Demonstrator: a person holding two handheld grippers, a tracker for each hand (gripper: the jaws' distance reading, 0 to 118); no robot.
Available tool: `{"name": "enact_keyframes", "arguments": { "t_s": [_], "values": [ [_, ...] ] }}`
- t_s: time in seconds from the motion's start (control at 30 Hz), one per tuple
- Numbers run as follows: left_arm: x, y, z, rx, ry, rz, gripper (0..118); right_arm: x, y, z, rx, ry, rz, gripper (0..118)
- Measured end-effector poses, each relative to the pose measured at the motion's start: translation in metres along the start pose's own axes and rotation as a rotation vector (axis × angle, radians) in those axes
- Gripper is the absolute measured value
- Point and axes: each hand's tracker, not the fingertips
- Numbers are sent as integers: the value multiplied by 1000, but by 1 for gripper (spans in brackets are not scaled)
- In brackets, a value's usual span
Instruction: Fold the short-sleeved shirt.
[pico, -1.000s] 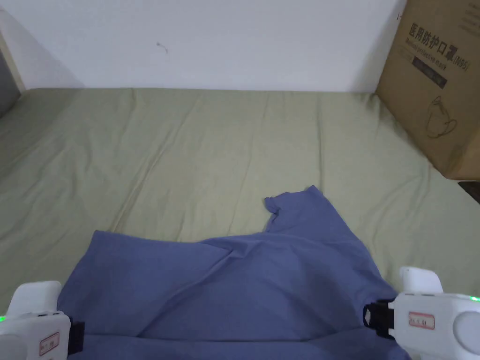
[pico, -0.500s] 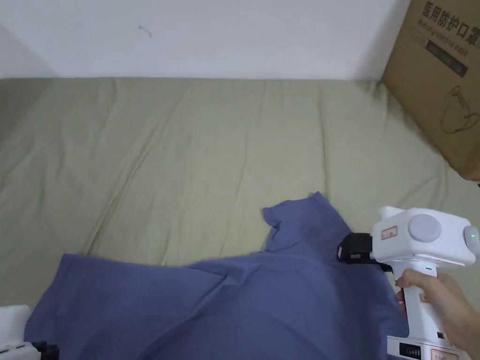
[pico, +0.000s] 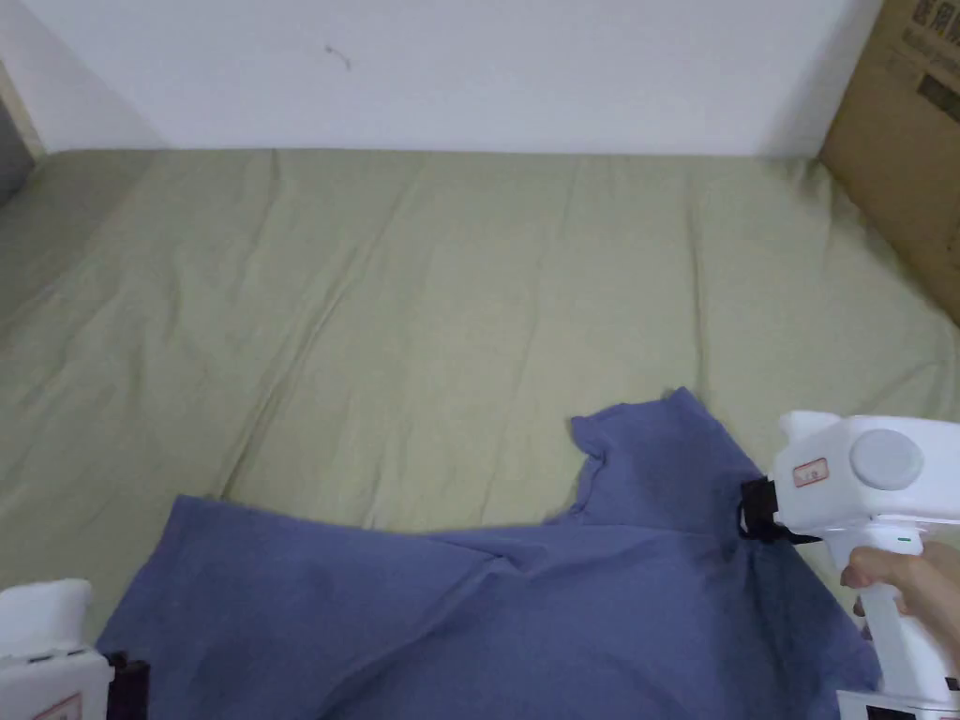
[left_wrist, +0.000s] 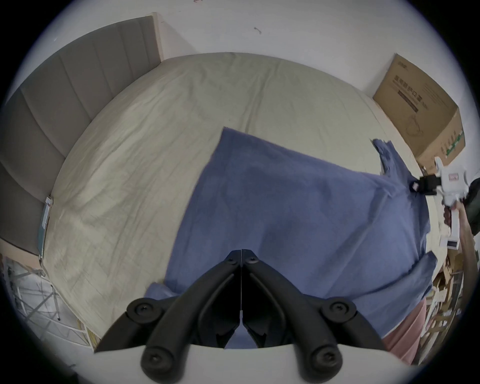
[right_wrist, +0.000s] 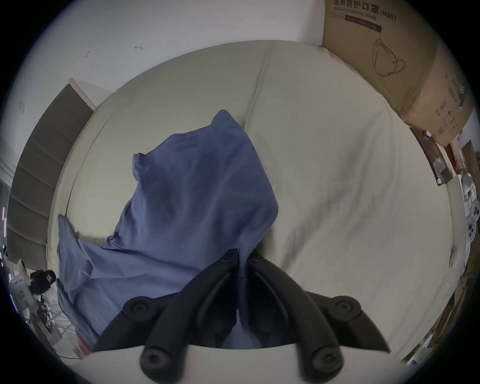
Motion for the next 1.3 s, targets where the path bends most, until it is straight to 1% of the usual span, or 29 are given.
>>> {"name": "enact_keyframes", "arguments": {
  "t_s": [0.03,0.07,0.1,0.13,0.2,0.23,0.3,0.37,0.47,0.5,0.53,0.57,0.6,0.63,0.67,0.7,0.73,0.77,0.8,0.87,1.0,1.07,1.1,1.2,1.3],
  "values": [
    [-1,8,-3,10,15,9,44,0,0,2,6,-4,5,4],
    [-4,17,-6,21,20,10,57,1,1,3,8,-5,11,4],
    [-6,29,-12,30,13,16,64,1,1,4,8,-8,14,4],
    [-7,42,-16,33,8,24,64,2,1,4,5,-9,15,4],
    [-9,72,-33,46,-20,77,98,7,2,2,0,5,13,4],
    [-10,87,-43,37,-34,96,104,8,2,1,-3,6,7,4],
    [-5,114,-63,13,-57,111,105,10,1,0,-5,5,2,4],
    [2,132,-85,-15,-39,88,105,11,1,-2,-9,9,-3,4],
    [16,151,-117,-66,1,-2,104,9,0,-6,-15,9,-3,4],
    [18,152,-129,-82,16,-22,97,9,0,-7,-17,9,-1,4],
    [20,149,-136,-101,16,-8,86,8,-1,-8,-20,9,0,4],
    [21,144,-147,-143,29,-7,87,7,-1,-9,-22,8,-1,4],
    [23,137,-143,-91,32,-23,84,8,0,-10,-25,10,-1,4],
    [27,138,-133,-74,54,-15,78,7,0,-10,-25,9,-1,4],
    [30,138,-127,-73,72,-9,68,6,1,-9,-25,8,-1,4],
    [33,138,-119,-72,72,-22,44,6,1,-7,-25,13,4,4],
    [35,137,-114,-62,70,-31,16,6,2,-4,-22,15,10,4],
    [38,136,-110,-51,73,-44,3,6,3,0,-17,14,11,4],
    [37,136,-107,-46,112,-78,2,7,3,4,-10,19,10,4],
    [35,133,-100,-59,77,-78,2,10,4,13,4,34,-3,4],
    [24,131,-78,-24,52,-50,2,14,4,30,27,69,-29,4],
    [17,131,-58,0,30,-34,2,15,2,41,35,107,-41,4],
    [14,129,-46,26,27,-36,3,15,-1,49,40,119,-33,4],
    [4,119,-6,82,18,-47,2,16,-11,74,62,135,-23,4],
    [-7,94,32,121,0,-37,3,22,-28,102,92,202,-59,4]
  ]
}}
